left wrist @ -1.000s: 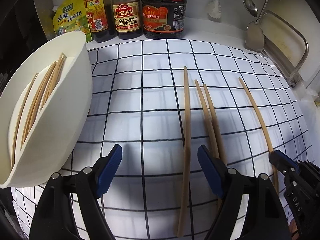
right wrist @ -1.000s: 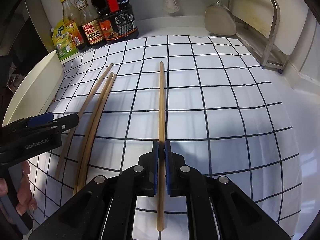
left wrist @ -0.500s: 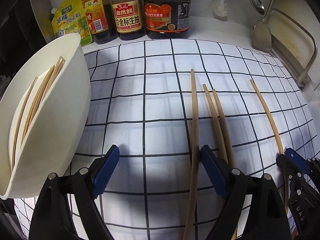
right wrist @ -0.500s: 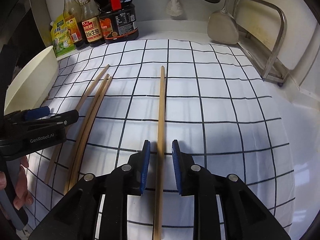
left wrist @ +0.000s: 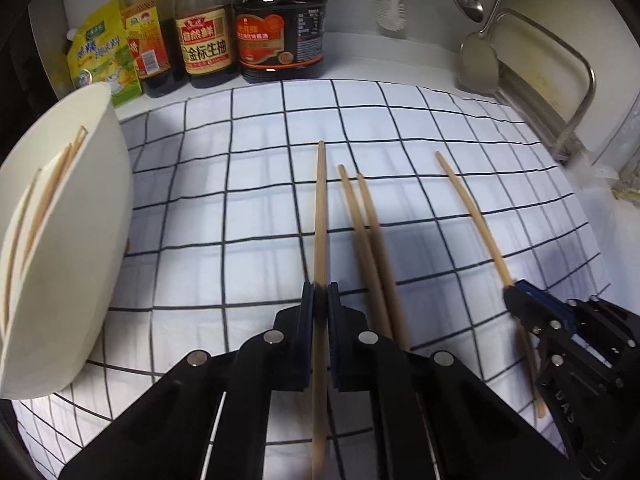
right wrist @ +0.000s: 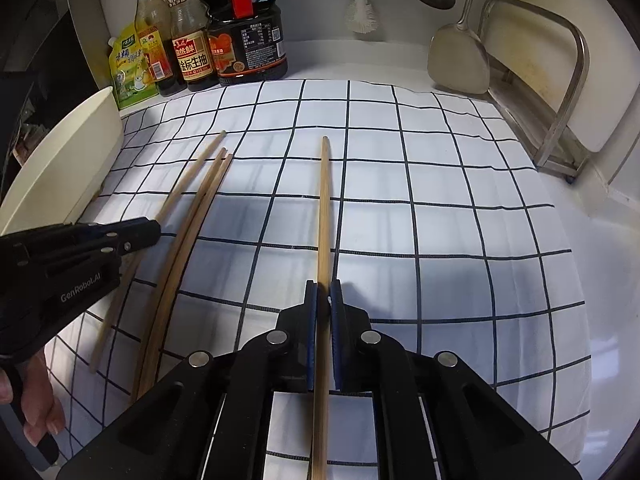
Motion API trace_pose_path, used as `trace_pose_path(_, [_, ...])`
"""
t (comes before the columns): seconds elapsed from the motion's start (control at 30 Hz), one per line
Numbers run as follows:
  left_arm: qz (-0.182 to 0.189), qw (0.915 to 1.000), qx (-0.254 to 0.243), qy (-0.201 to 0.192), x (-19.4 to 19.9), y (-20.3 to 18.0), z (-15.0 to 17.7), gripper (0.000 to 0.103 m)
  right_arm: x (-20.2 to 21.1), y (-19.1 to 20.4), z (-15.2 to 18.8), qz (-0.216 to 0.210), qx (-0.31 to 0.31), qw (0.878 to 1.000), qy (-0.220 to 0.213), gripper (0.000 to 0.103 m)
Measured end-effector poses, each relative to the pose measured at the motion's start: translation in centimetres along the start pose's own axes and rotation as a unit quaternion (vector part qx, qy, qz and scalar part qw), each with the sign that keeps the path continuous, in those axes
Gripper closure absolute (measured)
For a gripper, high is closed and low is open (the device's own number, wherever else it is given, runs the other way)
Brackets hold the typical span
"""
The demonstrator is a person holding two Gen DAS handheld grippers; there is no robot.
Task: Organize utensils
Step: 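Close the right tool on one chopstick while the left tool grasps another, then carry both chopsticks into the white bowl and open both tools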
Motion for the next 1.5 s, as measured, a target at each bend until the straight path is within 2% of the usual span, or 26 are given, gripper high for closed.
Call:
trace_pose_path(0.1, [0.011, 0.9999, 0.007, 0.003, 0.6, 0.4, 0.1, 0.096, 0.3, 0.2, 0.3, -0.019, -0.021, 1.000, 0.000, 0.097])
trace_pose_path(0.2, [0.019, 0.9997, 0.011, -0.010, 2.3, 1.0, -0.1, 0.096, 1.2, 0.6, 0.4, -0.035, -0.043, 0.998, -0.007, 0.097])
trace_pose_path(0.4, [0.029, 0.9991, 0.015, -0.028, 5.9, 3.6, 0.3, 0.096, 4.2, 4.2, -0.8, -0.057, -0.040, 0.997, -0.034, 0.097])
trace_pose_path(0.53, [0.010, 0.9989, 0.034, -0.030, 8.0, 7.5, 0.9, 0.095, 6.1, 8.3, -2.8, -0.078, -0.023, 0.995, -0.057, 0.097])
trace_pose_path(0.73, [-0.020, 0.9965, 0.069, -0.041, 9.9, 15.6, 0.9, 0.095, 6.5, 15.4, -5.9, -0.112, 0.013, 0.991, -0.074, 0.097])
trace_pose_path(0.93, [-0.054, 0.9905, 0.114, -0.054, 10.5, 23.9, -0.4, 0.095, 3.8, 23.0, -9.1, -0.147, 0.044, 0.986, -0.071, 0.097])
trace_pose_path(1.1, [-0.074, 0.9874, 0.124, -0.064, 9.6, 29.4, -2.4, 0.095, 0.8, 27.2, -11.0, -0.164, 0.056, 0.983, -0.062, 0.097])
trace_pose_path(1.23, [-0.070, 0.9879, 0.123, -0.064, 7.8, 31.7, -3.6, 0.095, -2.7, 29.8, -12.5, -0.162, 0.055, 0.984, -0.044, 0.097])
trace_pose_path(1.5, [-0.051, 0.9919, 0.111, -0.037, 3.3, 32.6, -4.1, 0.095, -8.3, 31.7, -12.8, -0.152, 0.034, 0.988, -0.006, 0.097])
Point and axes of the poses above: each gripper's, at about its wrist camera, not at the fingertips, and x roughly against the way its jaws point, y to its left, z to its underside, the point moved 7 cm from there along -x, roughly the way its jaws point, and after that the axes turned 15 degrees about -z, right-handed, at the moved point
